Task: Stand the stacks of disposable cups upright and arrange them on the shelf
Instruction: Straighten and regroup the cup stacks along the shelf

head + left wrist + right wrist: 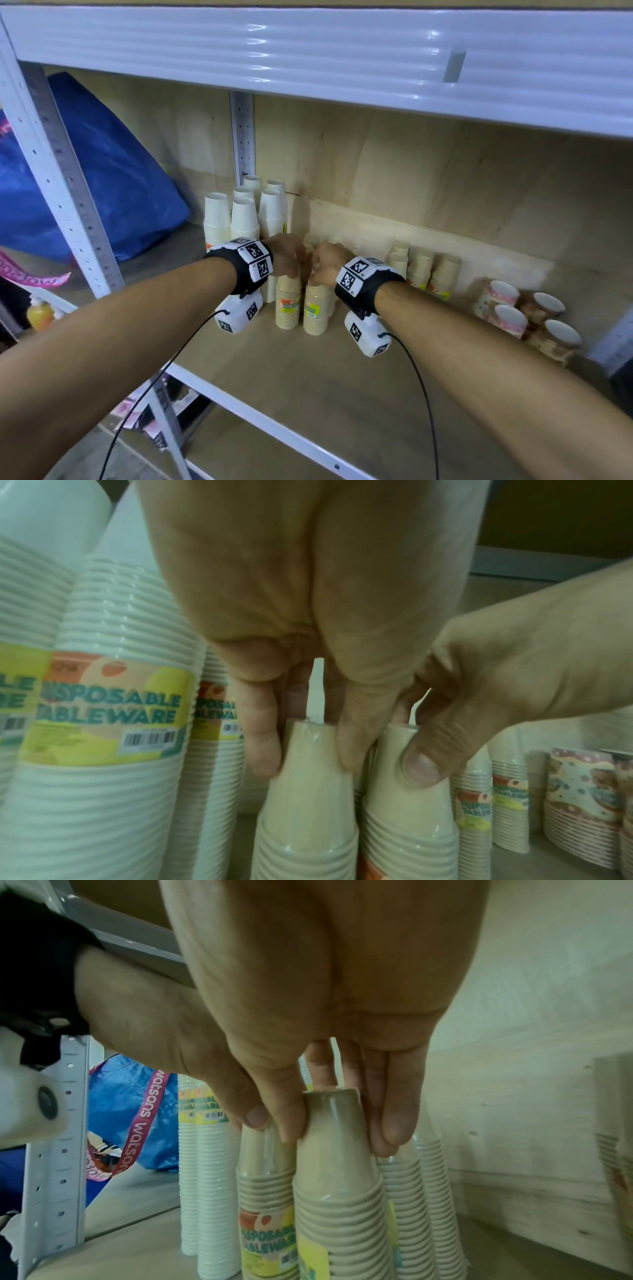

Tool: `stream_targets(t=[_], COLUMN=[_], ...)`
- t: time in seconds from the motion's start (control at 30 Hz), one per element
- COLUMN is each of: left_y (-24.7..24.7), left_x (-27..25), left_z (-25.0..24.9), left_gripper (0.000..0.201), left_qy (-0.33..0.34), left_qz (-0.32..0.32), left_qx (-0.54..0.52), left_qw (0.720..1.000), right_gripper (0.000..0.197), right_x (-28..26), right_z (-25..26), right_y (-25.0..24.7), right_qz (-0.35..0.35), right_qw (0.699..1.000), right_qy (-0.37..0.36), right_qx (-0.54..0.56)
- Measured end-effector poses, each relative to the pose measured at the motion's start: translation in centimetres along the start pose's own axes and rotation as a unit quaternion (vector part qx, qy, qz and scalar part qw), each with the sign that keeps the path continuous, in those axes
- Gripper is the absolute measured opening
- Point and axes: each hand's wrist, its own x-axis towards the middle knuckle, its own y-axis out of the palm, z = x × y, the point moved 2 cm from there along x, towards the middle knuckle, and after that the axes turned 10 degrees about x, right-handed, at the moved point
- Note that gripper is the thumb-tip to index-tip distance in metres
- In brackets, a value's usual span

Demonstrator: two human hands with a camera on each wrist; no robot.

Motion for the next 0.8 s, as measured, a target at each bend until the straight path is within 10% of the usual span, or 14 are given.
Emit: stream_targets(t=[0.8], left_y=[-4.5], left_x=[2.7], left_z=[-12.1], left_gripper=[0.029], left_qy=[0.130], left_qz=[0.050], left_qx=[0.008], left_qw=[0.990], right_gripper=[0.035], right_x=[-6.5], right_z=[-8.6], right_y=[-7.9], right_qz=[0.011], right_qw=[0.994], right_qy=[0.103], right_qx=[-0.046])
